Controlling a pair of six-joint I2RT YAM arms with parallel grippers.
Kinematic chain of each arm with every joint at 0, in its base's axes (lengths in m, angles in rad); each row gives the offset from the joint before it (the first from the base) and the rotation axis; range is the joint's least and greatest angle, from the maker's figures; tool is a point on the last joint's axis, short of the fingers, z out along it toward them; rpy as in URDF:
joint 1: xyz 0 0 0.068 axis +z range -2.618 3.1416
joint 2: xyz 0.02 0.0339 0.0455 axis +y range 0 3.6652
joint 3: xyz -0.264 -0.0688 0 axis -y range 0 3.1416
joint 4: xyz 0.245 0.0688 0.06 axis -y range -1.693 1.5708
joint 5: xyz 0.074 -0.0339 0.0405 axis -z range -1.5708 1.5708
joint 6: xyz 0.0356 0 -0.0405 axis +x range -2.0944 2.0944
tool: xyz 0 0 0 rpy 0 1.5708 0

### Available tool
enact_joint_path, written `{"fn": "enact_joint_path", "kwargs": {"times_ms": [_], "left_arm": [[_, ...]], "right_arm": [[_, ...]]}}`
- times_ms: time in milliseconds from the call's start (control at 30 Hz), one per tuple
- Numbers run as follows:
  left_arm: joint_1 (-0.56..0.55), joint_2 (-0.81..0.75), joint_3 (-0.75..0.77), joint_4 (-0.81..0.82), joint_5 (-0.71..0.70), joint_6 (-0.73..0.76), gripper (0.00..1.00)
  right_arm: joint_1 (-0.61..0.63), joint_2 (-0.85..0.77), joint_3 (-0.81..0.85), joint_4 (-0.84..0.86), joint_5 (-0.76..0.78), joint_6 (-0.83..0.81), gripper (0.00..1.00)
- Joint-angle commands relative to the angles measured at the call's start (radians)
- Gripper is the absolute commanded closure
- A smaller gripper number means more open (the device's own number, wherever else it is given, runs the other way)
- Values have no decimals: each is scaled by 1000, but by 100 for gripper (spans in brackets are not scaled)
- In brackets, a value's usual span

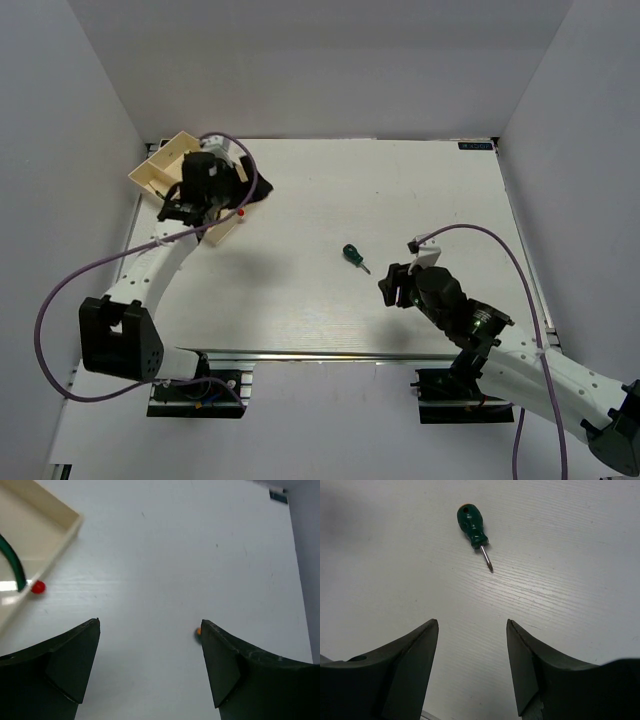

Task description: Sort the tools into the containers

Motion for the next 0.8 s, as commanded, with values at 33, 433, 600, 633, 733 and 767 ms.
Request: {"fn": "enact_joint_path", "kwargs": {"times_ms": [33, 433, 600, 633, 733, 767], "left_arm": [[-123, -68, -73, -46, -49, -28, 10], [-525, 168, -15, -80, -277, -131, 9], [-606, 289, 41, -82, -373, -219, 8], [-629, 295, 45, -70, -390, -233, 7], [-663, 337, 74, -74, -445, -281, 6], [-672, 366, 89, -85, -470, -298, 6]], "right_arm": [[2, -2, 15, -31, 49, 46, 37], [3, -64, -16, -60, 54, 106, 37], [2, -75, -23, -72, 42, 114, 37], [3, -78, -24, -71, 39, 117, 37], [2, -88, -34, -68, 30, 126, 37], [3, -88, -37, -65, 30, 128, 37]]}}
